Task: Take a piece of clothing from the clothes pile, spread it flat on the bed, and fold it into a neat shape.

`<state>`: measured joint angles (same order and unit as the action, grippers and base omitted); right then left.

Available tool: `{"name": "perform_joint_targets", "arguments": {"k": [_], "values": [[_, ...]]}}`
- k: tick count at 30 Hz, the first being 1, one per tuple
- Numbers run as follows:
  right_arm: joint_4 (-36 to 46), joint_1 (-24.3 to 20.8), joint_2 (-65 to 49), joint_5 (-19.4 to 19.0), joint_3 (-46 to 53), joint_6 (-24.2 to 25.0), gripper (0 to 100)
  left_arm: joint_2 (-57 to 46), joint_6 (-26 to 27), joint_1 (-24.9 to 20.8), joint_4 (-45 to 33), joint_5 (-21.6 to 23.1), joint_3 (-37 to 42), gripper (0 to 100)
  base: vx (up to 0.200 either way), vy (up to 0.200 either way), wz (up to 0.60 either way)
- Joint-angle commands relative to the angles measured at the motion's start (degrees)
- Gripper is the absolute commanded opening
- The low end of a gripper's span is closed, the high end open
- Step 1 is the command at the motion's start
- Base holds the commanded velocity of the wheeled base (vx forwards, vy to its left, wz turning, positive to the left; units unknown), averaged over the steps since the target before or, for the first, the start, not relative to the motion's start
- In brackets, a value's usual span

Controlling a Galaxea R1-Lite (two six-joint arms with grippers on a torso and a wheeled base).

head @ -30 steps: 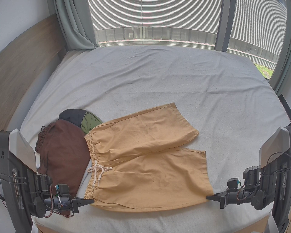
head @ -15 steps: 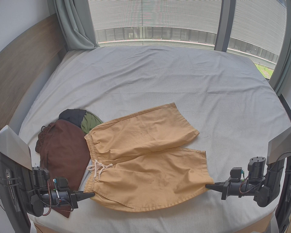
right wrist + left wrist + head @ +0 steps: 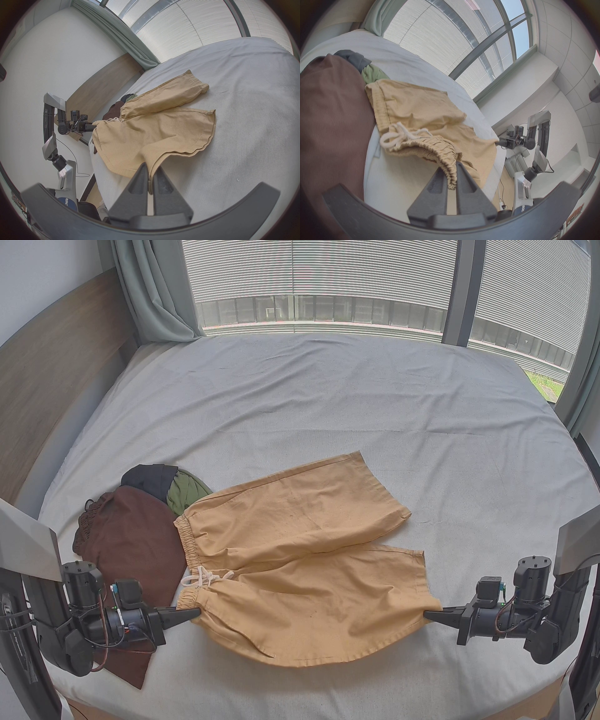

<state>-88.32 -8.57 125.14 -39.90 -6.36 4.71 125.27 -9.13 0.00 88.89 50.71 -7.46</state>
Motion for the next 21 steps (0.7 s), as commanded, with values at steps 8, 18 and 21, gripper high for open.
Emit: {"name": "perform_joint_targets", "arguments": {"k": [8, 18, 21], "values": [[-0.01, 0.13, -1.03, 0.00, -0.76, 0.30, 0, -1.43, -3.88, -1.41, 0.05, -1.85, -5.28, 0, 0.000, 0.000, 0.00], [-0.01, -0.04, -1.74, 0.09, -0.67, 0.39, 0, -0.91, -3.88, -1.23, 0.05, -1.93, -5.99, 0, 0.000, 0.000, 0.00], [-0.01, -0.22, -2.09, 0.09, -0.76, 0.39, 0, -0.82, -3.88, -0.97, 0.05, -1.93, -6.34, 0, 0.000, 0.000, 0.00]]}}
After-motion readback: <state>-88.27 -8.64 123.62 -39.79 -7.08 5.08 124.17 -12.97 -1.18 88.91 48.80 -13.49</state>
